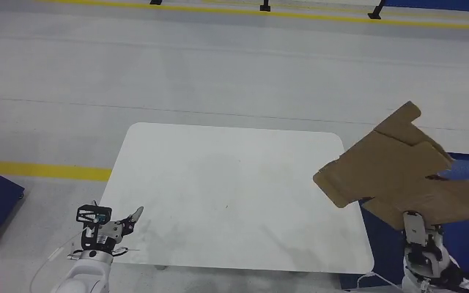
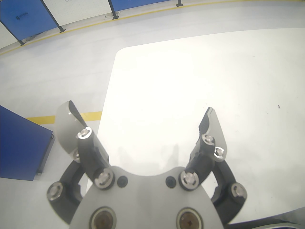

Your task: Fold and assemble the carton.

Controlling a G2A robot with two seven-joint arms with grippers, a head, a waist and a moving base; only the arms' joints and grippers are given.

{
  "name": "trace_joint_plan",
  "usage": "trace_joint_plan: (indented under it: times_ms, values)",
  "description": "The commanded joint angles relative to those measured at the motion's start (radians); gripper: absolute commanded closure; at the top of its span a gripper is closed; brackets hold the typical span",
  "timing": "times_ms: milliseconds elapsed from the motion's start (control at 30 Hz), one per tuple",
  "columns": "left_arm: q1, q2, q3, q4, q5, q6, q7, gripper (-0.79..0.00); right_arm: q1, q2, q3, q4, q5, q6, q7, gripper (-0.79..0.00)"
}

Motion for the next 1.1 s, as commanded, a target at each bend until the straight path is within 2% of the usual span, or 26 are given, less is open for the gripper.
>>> trace_joint_plan:
  times_ms: [0, 133, 233, 367, 800, 867, 933, 1067]
  values:
    - [0.0, 0.0, 0.0, 0.0, 0.0, 0.0, 0.0, -0.785, 0.028, 0.03, -0.089, 0.058, 0.268, 0.0, 0.18, 0.0]
    - [0.0, 0.0, 0.0, 0.0, 0.0, 0.0, 0.0, -0.785, 0.104, 0.078, -0.257, 0.193, 0.703, 0.0, 0.503, 0.0]
    - [0.0, 0.0, 0.0, 0.0, 0.0, 0.0, 0.0, -0.785, 0.159, 0.098, -0.389, 0.3, 1.022, 0.0, 0.724, 0.0]
    - [0.0, 0.0, 0.0, 0.0, 0.0, 0.0, 0.0, -0.785, 0.217, 0.109, -0.497, 0.401, 1.308, 0.049, 0.928, 0.0]
    - [0.0, 0.0, 0.0, 0.0, 0.0, 0.0, 0.0, -0.785, 0.223, 0.109, -0.498, 0.399, 1.323, 0.06, 0.931, 0.0]
    - [0.0, 0.0, 0.0, 0.0, 0.0, 0.0, 0.0, -0.785, 0.209, 0.108, -0.498, 0.342, 1.395, 0.112, 0.915, 0.0]
    - [0.0, 0.0, 0.0, 0.0, 0.0, 0.0, 0.0, -0.785, 0.177, 0.11, -0.513, 0.238, 1.64, 0.278, 0.927, 0.0]
    - [0.0, 0.0, 0.0, 0.0, 0.0, 0.0, 0.0, -0.785, 0.107, 0.118, -0.421, 0.1, 2.127, 0.589, 1.091, 0.0]
